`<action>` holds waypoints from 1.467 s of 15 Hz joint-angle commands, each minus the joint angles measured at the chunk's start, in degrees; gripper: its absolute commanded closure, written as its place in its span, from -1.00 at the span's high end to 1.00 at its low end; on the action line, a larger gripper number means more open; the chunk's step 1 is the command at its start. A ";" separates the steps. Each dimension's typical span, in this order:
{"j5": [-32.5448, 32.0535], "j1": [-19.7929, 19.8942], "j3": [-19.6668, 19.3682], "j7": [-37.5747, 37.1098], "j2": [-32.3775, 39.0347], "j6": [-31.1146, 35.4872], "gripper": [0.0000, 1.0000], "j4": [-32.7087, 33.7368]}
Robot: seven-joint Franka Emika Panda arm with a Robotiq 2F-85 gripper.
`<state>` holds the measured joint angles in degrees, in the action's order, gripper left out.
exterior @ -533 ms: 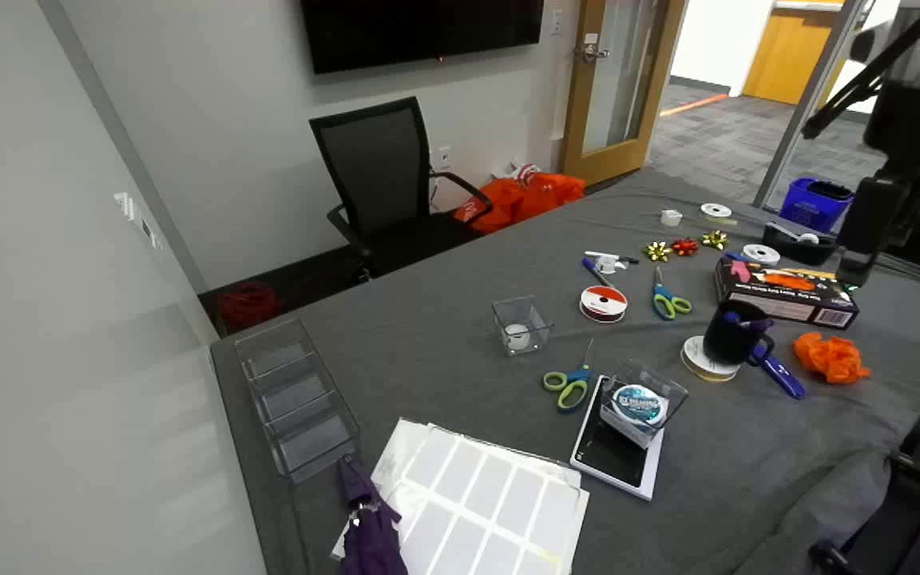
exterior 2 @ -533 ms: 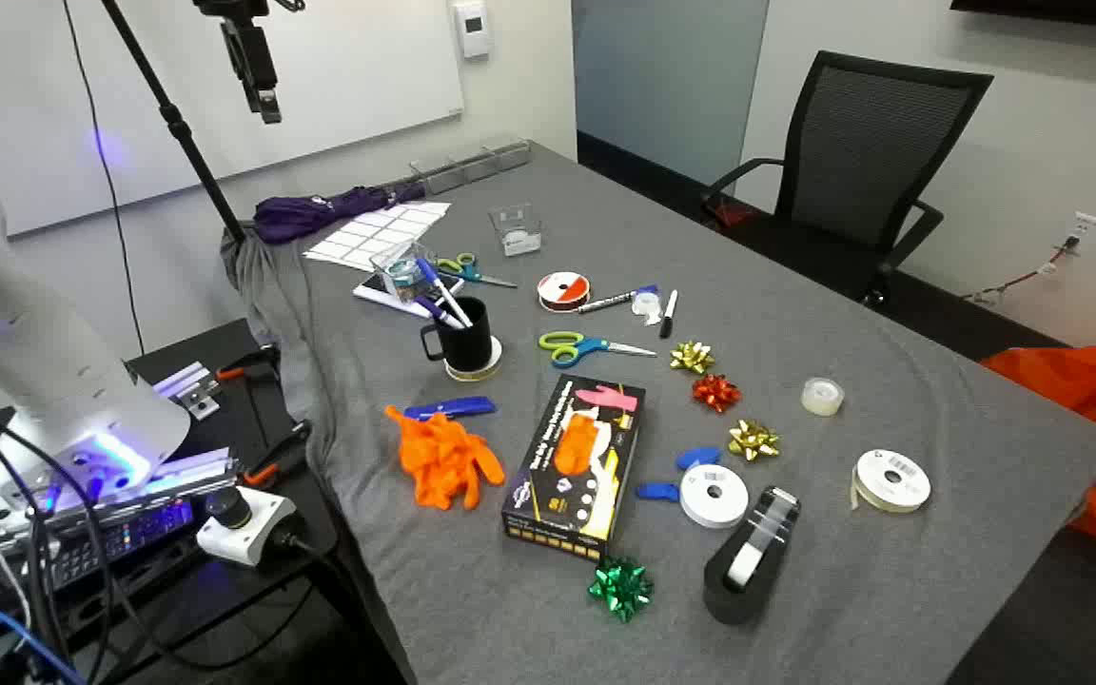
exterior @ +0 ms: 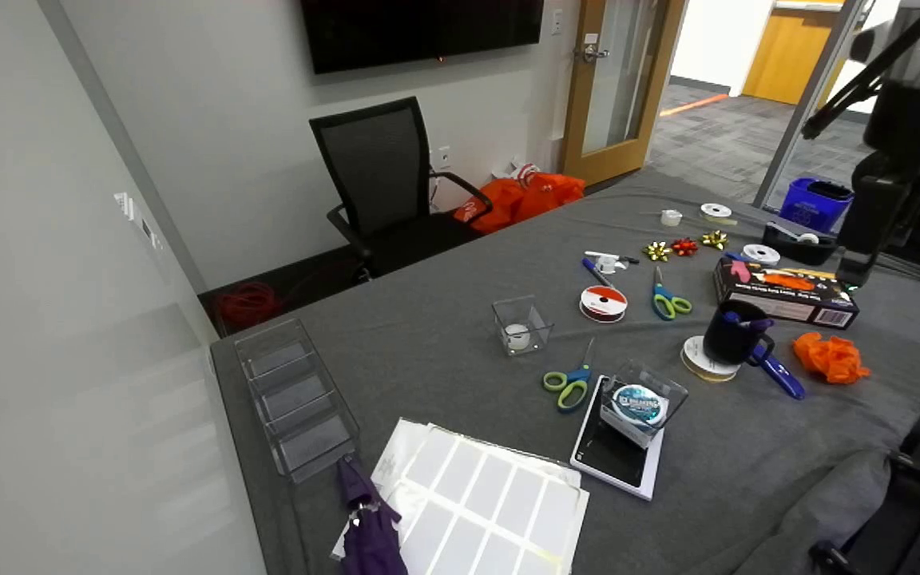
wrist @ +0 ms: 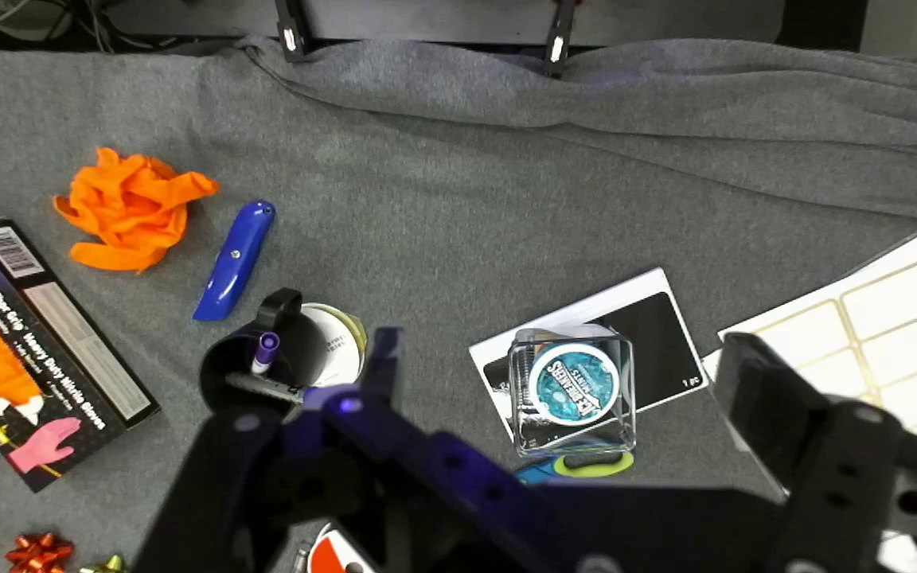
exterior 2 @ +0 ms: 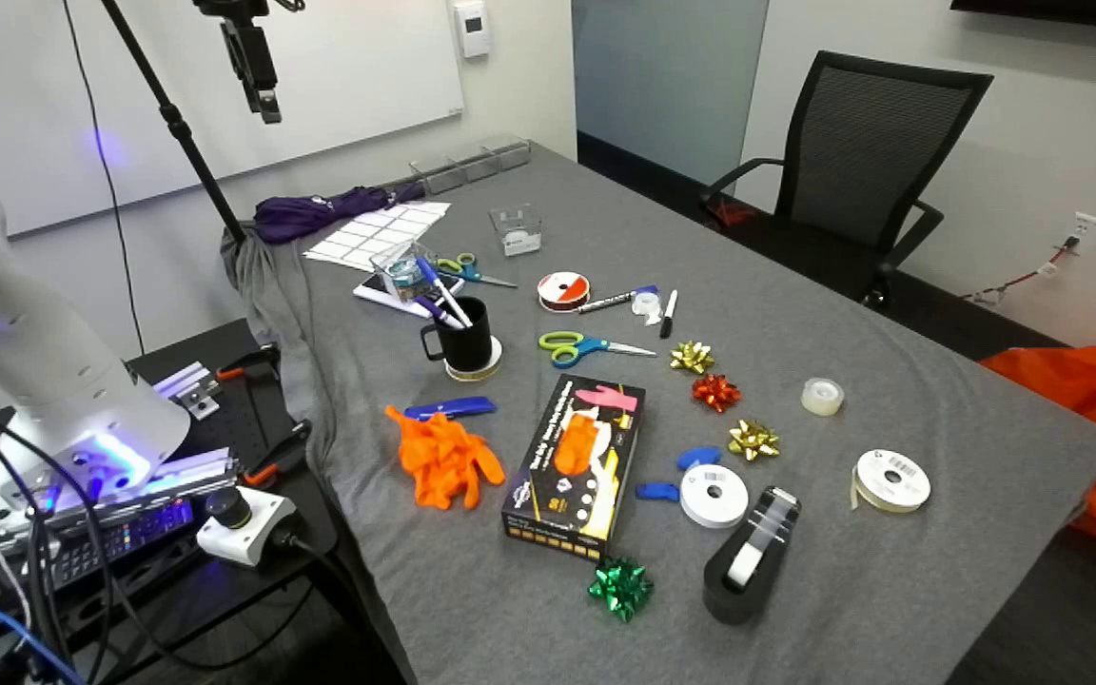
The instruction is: Remove the black cup from the white object and put it on the table
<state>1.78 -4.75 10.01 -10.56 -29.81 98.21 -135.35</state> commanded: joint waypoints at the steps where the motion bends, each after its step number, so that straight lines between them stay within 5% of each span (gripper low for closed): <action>1: 0.69 0.59 -1.89 -0.08 0.95 1.50 1.00 -0.20; 9: -0.60 4.16 -13.22 14.31 6.99 17.76 1.00 -6.29; 15: -2.23 5.78 -17.58 26.21 12.57 32.05 1.00 -15.50; 22: 8.68 4.09 -22.28 40.31 17.38 47.79 1.00 -20.90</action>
<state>5.20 0.33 -10.42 23.46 -14.00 141.08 -154.85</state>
